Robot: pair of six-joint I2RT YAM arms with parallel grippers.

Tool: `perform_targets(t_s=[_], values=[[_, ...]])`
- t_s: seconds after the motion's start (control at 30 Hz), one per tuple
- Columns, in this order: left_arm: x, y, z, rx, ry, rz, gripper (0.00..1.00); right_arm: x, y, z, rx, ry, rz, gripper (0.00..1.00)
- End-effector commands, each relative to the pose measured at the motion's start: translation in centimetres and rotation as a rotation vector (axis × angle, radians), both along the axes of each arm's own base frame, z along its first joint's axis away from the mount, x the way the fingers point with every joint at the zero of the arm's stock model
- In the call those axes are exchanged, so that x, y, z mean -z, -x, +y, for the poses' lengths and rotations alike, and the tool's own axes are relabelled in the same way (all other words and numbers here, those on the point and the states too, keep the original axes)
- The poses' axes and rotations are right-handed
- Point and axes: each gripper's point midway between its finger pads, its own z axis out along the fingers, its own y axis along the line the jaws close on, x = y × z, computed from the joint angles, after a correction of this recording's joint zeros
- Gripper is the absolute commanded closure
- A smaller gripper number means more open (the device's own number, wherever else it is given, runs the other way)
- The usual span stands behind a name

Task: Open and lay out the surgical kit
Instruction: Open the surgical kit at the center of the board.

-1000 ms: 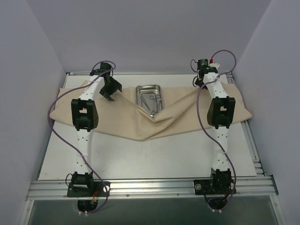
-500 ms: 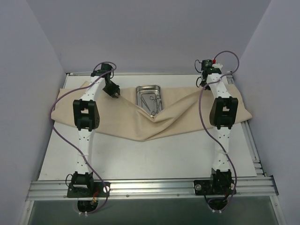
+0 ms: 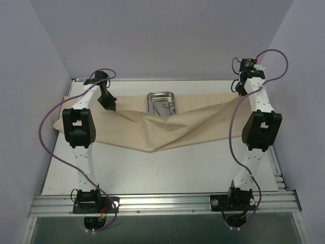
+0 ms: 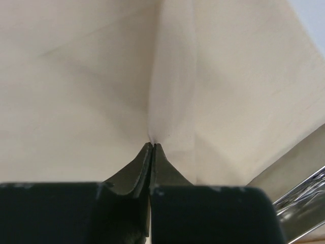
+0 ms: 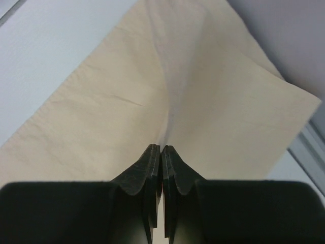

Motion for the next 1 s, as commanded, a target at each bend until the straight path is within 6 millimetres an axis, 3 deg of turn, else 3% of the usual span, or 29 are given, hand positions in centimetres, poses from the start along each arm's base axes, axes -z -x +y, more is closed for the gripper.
perform_targets(t_s=[0.0, 0.03, 0.07, 0.1, 0.13, 0.17, 0.2, 0.23, 0.27, 0.3, 0.33, 0.37, 0.4, 0.43, 0.47, 0.5, 0.57, 0.6, 0.67, 0.7, 0.83, 0.9, 0.97], values=[[-7.5, 3.7, 4.3, 0.041, -0.196, -0.107, 0.98, -4.2, 6.5, -2.4, 0.073, -0.006, 0.007, 0.97], [-7.8, 5.2, 4.7, 0.04, -0.217, -0.095, 0.98, -4.2, 7.7, -2.4, 0.075, -0.023, 0.016, 0.97], [-10.3, 6.8, 5.0, 0.031, -0.226, -0.14, 0.98, -4.2, 9.0, -2.3, 0.078, -0.029, 0.03, 0.97], [-8.6, 9.6, 5.3, 0.038, -0.23, -0.082, 0.98, -4.4, 11.6, -1.9, 0.076, -0.03, 0.05, 0.97], [-8.8, 11.1, 5.4, 0.039, -0.233, -0.075, 0.98, -4.3, 13.1, -1.7, 0.078, -0.03, 0.065, 0.97], [-10.9, 13.4, 5.6, 0.029, -0.238, -0.108, 0.98, -4.1, 14.9, -1.3, 0.077, -0.039, 0.085, 0.97], [-9.9, 16.1, 5.8, 0.021, -0.241, -0.061, 0.98, -5.8, 17.0, -0.9, 0.079, -0.046, 0.046, 0.98], [-10.2, 17.9, 6.0, 0.009, -0.239, -0.056, 0.98, -4.1, 19.5, -0.5, 0.087, -0.06, 0.1, 0.98], [-12.6, 20.3, 6.0, -0.009, -0.237, -0.118, 0.98, -4.2, 21.8, -0.2, 0.091, -0.058, 0.124, 0.97], [-12.7, 22.5, 6.0, -0.037, -0.228, -0.104, 0.98, -5.9, 24.2, 0.0, 0.102, -0.034, 0.079, 0.97], [-11.9, 24.9, 6.1, -0.053, -0.24, -0.053, 0.98, -5.9, 25.9, 0.3, 0.126, -0.026, 0.085, 0.96], [-12.6, 27.8, 6.4, -0.069, -0.266, -0.051, 0.96, -4.2, 28.9, 0.9, 0.135, -0.029, 0.157, 0.96], [-12.5, 29.3, 6.5, -0.117, -0.255, -0.058, 0.92, -4.9, 31.0, 1.3, 0.141, -0.026, 0.107, 0.89], [-11.0, 31.2, 6.7, -0.128, -0.259, -0.03, 0.88, -4.7, 31.9, 2.1, 0.13, -0.039, 0.076, 0.82], [-11.4, 32.5, 7.2, -0.144, -0.272, -0.072, 0.77, -6.5, 31.9, 2.6, 0.091, -0.032, -0.014, 0.72], [-11.1, 33.0, 6.9, -0.158, -0.251, -0.073, 0.71, -8.8, 32.7, 2.4, 0.103, -0.004, -0.107, 0.56], [-11.8, 32.5, 6.2, -0.106, -0.229, -0.115, 0.57, -10.2, 33.6, 1.7, 0.109, 0.033, -0.09, 0.31], [-12.0, 32.6, 6.3, -0.1, -0.235, -0.105, 0.37, -9.5, 33.2, 2.1, 0.097, 0.015, -0.043, 0.09], [-12.9, 32.3, 5.9, -0.069, -0.232, -0.101, 0.3, -8.6, 32.5, 3.4, 0.04, -0.044, 0.002, 0.01], [-13.4, 32.2, 5.7, -0.052, -0.231, -0.108, 0.28, -8.4, 32.8, 3.6, 0.054, -0.06, 0.02, 0.01], [-16.4, 31.0, 6.2, 0.02, -0.33, -0.208, 0.27, -8.5, 30.0, 5.8, -0.036, -0.172, -0.055, 0.0], [-18.2, 29.3, 6.0, 0.085, -0.371, -0.283, 0.25, -7.4, 28.3, 6.5, -0.081, -0.21, -0.013, 0.0], [-18.6, 27.1, 4.5, 0.159, -0.349, -0.316, 0.22, -6.9, 26.5, 7.0, -0.113, -0.234, -0.003, 0.0]])
